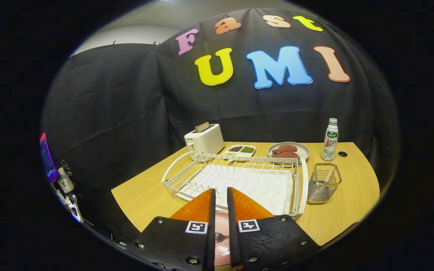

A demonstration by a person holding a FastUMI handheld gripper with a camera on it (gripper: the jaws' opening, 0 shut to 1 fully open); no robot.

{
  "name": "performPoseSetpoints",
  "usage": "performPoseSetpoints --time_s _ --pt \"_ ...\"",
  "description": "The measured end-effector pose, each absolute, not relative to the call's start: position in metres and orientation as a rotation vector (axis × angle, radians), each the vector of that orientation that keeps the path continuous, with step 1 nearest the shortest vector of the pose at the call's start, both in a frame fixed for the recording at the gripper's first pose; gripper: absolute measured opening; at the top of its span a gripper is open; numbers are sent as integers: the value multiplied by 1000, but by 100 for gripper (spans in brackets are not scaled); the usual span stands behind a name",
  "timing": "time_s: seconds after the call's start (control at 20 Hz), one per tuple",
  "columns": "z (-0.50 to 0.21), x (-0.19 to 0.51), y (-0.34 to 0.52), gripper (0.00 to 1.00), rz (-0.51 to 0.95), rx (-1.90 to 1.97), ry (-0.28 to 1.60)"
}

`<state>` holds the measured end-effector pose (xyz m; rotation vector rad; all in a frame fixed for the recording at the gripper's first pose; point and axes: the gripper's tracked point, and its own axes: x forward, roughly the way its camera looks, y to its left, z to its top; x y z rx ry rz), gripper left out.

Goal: Take the plate from the dish rack, then take the spoon from the basket and place it into the plate.

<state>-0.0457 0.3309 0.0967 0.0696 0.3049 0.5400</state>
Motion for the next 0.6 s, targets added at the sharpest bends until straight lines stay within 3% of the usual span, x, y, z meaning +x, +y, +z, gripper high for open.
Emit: performPoseSetpoints --time_s 0.25,0.6 --pt "127 -40 321 15 506 73 245" --pt "244 -18 273 15 353 6 -6"
